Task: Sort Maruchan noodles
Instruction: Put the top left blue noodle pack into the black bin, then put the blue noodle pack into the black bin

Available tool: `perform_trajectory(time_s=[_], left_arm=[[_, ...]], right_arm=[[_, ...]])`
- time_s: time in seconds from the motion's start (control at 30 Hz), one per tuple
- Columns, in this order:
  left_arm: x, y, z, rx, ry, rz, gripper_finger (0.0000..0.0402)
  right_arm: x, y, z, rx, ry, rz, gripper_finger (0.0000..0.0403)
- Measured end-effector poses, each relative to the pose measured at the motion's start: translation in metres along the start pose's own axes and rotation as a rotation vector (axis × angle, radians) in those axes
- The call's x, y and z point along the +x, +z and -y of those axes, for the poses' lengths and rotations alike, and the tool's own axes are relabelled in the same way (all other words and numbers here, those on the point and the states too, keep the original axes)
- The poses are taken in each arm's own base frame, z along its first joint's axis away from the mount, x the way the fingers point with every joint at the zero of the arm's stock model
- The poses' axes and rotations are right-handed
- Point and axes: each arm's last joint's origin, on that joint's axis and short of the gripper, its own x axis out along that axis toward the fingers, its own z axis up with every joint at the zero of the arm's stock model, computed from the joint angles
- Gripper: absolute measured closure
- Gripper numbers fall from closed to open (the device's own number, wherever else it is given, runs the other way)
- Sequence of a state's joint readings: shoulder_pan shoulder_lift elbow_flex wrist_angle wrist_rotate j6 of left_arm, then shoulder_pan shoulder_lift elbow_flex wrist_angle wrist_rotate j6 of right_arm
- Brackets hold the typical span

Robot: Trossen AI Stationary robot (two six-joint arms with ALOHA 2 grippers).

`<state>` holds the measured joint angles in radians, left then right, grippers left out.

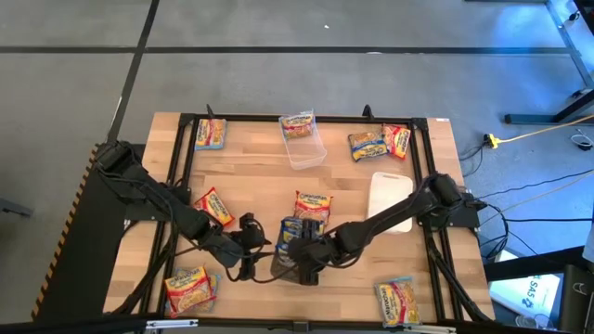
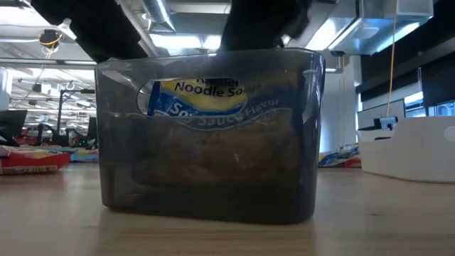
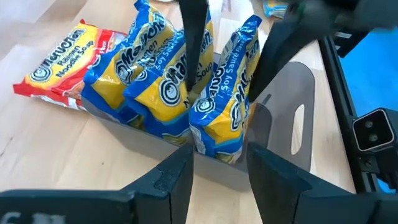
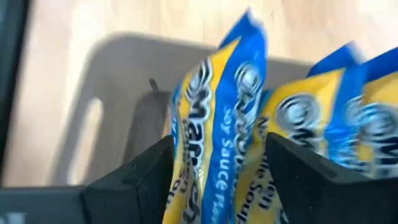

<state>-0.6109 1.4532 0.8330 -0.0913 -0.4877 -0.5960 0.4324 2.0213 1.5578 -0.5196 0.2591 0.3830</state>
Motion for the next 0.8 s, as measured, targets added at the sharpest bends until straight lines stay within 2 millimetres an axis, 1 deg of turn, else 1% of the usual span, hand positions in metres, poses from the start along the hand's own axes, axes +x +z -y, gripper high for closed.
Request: perform_trajectory(time_s=[0.1,0.17,0.27,0.33,0.47,0.53,0.67,0.8], left_arm=[[0.000,0.001,0.000,-0.002,0.000,0.004,0.0260],[0.001,0.001,-0.001,-0.004,0.003,0.006,0.0260],[0.002,0.003,-0.003,-0.011,-0.002,0.001,0.0260],[0.003,0.004,-0.005,-0.018,-0.011,-0.006,0.0260],[0.006,0.007,-0.009,-0.021,-0.006,-0.007,0.0261],[0.007,0.008,-0.011,-0.002,0.003,-0.005,0.0261],[0.010,0.012,-0.018,0.045,0.037,0.007,0.0261],[0.015,0.018,-0.029,0.093,0.068,0.008,0.0261]], right_arm=[[-0.021,0.006,-0.002,-0.031,0.033,0.040,0.0175],[-0.032,0.008,-0.004,-0.096,0.059,0.054,0.0175],[-0.050,0.007,-0.002,-0.160,0.073,0.060,0.0175],[-0.061,0.001,0.004,-0.165,0.075,0.050,0.0175],[-0.078,-0.014,0.039,-0.114,0.037,0.036,0.0175],[-0.086,-0.022,0.059,-0.059,0.025,0.077,0.0175],[-0.095,-0.045,0.104,0.045,0.027,0.119,0.0175],[-0.107,-0.066,0.153,0.177,0.019,0.134,0.0175]])
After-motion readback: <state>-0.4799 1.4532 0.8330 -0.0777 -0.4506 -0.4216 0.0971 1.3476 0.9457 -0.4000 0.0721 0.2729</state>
